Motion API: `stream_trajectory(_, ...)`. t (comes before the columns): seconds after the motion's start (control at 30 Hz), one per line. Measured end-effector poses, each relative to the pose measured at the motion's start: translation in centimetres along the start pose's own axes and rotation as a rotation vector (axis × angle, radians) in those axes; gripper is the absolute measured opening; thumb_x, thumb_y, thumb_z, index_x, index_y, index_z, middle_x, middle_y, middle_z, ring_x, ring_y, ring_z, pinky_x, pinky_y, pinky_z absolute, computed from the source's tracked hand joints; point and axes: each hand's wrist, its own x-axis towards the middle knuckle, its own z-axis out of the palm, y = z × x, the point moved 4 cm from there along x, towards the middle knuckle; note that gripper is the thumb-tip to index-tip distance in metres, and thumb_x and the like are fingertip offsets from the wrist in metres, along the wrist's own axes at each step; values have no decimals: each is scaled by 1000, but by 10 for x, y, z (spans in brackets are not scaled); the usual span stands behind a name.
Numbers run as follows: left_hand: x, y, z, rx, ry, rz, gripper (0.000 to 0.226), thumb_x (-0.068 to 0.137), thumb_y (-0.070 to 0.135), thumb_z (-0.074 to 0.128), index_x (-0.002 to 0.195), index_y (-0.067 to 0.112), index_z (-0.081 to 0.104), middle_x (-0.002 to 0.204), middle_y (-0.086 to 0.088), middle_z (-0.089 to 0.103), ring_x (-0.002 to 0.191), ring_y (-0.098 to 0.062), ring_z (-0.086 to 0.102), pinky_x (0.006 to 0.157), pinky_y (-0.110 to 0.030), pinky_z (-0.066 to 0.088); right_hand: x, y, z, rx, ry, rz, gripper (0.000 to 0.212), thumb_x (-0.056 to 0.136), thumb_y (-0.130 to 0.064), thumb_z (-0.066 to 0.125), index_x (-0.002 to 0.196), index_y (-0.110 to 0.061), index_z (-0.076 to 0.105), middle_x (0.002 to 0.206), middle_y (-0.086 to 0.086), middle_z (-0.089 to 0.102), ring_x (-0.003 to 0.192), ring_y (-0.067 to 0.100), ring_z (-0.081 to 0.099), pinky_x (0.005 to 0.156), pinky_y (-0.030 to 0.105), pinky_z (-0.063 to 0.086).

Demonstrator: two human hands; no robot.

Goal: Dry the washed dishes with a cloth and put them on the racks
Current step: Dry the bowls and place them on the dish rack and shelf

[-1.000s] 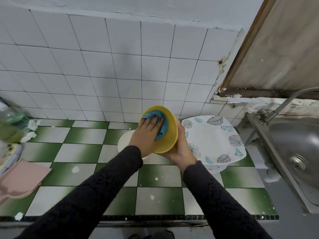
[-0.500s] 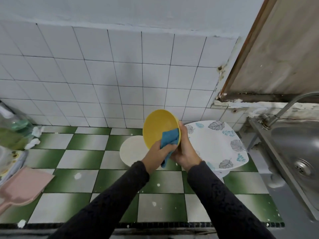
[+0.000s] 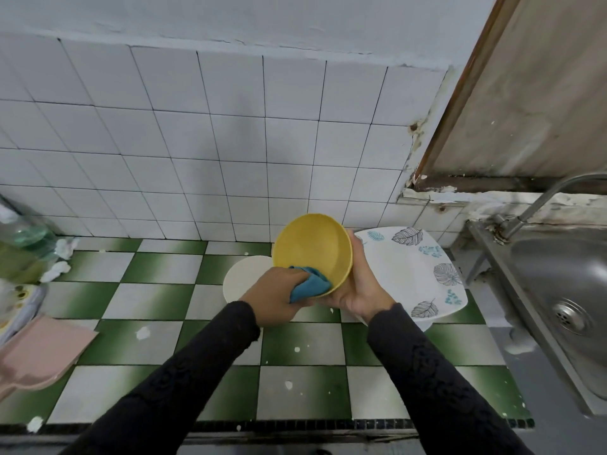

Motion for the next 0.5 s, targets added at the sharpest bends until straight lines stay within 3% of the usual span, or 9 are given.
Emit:
stream_trajectory(0.07,-2,3,-8,-164,42,-59,18,89,23,69,106,25,64,89,6,68,73,-5,58,68,-24,48,3,2,-10,-67,24,18,89,81,-87,34,130,-19,63,129,18,67,116,38,64,109,60,42)
stream_trajectory(0.13,-2,6,-15,-432,93,-234,19,93,23,67,103,35,56,71,-1,66,57,-6,58,56,-22,46,7,6,-15,-106,48,20,96,76,-90,36,140,-21,56,134,16,65,114,35,66,96,56,53)
stream_trajectory(0.2,0,7,-14,-737,114,-413,16,92,25,66,106,28,59,50,-1,54,39,-7,48,43,-21,41,11,10,-18,-60,59,-11,95,76,-90,36,144,-26,52,138,13,62,121,37,62,93,58,52)
stream_trajectory(0.23,0,6,-14,-863,136,-455,25,88,31,69,110,22,63,48,-3,51,39,-9,45,44,-22,41,13,13,-18,14,52,-24,92,78,-89,37,145,-28,51,140,13,61,125,39,58,95,60,50)
stream_trajectory(0.3,0,2,-14,-1166,216,-467,45,74,43,77,114,24,69,69,-12,58,59,-20,56,65,-36,53,15,17,-18,204,66,-53,83,83,-82,43,146,-28,49,143,15,58,129,41,54,97,58,50)
stream_trajectory(0.37,-1,-6,-16,-1422,311,-491,50,73,40,72,121,29,64,106,-9,69,101,-28,64,84,-47,56,16,19,-22,282,111,-116,74,88,-67,54,146,-21,50,139,14,61,127,36,56,91,47,55)
stream_trajectory(0.43,-2,-16,-18,-1479,366,-535,58,77,36,65,133,25,53,126,-4,64,117,-28,60,84,-46,58,14,15,-24,327,118,-188,62,87,-47,61,140,-15,55,131,13,65,117,31,60,83,39,58)
stream_trajectory(0.5,-5,-27,-17,-1445,373,-578,57,85,37,61,138,22,48,130,-6,61,118,-28,59,81,-43,60,10,8,-20,378,67,-254,47,89,-33,59,132,-15,61,132,14,63,116,31,61,86,43,59)
